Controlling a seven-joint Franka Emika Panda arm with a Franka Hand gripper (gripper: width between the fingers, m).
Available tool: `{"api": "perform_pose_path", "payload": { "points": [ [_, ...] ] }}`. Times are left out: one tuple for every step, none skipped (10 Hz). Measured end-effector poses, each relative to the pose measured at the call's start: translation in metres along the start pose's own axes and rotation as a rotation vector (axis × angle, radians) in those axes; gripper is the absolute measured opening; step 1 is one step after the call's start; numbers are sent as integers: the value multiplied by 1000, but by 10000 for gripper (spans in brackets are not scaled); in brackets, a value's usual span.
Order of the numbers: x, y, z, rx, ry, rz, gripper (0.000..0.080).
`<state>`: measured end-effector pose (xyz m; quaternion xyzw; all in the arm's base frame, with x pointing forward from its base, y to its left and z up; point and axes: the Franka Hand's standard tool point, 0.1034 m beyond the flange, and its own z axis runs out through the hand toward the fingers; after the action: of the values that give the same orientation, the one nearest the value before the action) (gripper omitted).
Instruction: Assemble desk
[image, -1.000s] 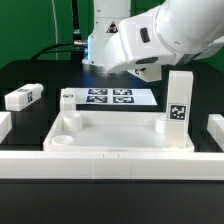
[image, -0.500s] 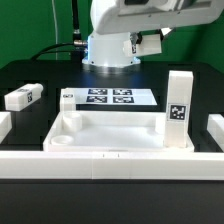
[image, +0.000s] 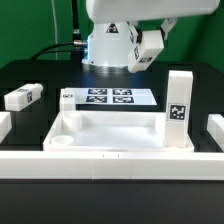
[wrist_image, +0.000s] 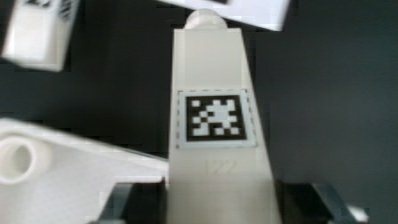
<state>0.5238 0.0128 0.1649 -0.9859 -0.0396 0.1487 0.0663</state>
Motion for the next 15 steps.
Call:
{"api": "perform_pose_path", "payload": {
  "points": [
    [-3,7,-5,-7,52,8,288],
    [2,6,-4,-17,140,12,288],
    [3,9,-4,-31,209,16,288],
    [2,11,-4,-39,251,19,288],
    [6,15,-6,-42,327,37,288],
    [3,20,-8,21,348,106,288],
    [6,24,-14,95,381,172,288],
    [8,26,-18,119,405,206,288],
    [14,30,-23,105,469,220,288],
    [15,34,-22,74,526,221,288],
    [16,38,-22,46,603,232,288],
    [16,42,-21,16,664,237,288],
    [17,47,-23,-28,724,226,288],
    [20,58,-26,-102,806,212,288],
    [21,59,-22,-100,797,213,288]
  ]
}}
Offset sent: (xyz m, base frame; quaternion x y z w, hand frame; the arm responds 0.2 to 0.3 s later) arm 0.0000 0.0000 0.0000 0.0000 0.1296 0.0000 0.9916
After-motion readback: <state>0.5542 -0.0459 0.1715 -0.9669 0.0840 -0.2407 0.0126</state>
